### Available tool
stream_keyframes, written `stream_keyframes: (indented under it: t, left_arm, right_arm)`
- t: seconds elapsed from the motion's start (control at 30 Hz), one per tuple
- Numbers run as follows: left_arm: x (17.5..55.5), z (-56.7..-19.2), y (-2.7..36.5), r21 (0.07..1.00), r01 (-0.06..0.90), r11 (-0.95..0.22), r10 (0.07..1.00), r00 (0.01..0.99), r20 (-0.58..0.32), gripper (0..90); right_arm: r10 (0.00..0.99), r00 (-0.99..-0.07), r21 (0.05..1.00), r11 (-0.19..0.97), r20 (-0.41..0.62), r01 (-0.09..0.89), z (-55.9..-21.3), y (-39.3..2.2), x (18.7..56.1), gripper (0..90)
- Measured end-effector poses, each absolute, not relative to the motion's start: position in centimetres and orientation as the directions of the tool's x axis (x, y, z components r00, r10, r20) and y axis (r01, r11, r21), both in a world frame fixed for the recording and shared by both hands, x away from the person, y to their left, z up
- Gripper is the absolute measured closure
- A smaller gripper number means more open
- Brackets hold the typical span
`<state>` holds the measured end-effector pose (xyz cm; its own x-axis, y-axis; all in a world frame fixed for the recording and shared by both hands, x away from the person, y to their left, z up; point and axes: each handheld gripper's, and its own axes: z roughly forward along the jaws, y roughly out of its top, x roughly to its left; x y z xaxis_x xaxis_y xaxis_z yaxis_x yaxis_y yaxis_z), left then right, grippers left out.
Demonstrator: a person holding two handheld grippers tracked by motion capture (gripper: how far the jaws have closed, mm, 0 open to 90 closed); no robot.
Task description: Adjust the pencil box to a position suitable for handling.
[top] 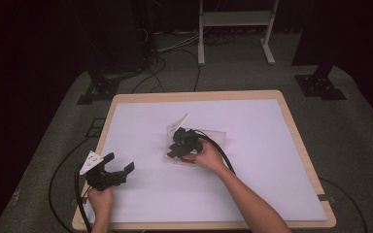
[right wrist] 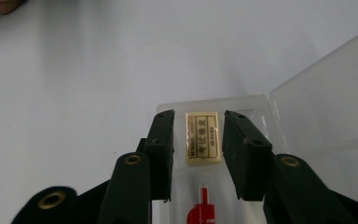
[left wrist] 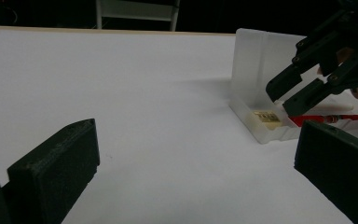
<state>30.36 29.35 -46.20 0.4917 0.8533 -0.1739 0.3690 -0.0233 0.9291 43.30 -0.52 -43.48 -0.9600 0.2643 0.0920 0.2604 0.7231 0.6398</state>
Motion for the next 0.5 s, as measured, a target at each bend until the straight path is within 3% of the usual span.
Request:
stream_keyframes:
  t: [0.5]
  left_arm:
    - [30.4,-46.2,29.3,0.928,0.371,-0.031,0.857,0.489,-0.166,0.0]
  right_arm:
    - [0.285,-0.946,0.704,0.64,0.154,0.308,-41.6,-5.3,42.6,55.6]
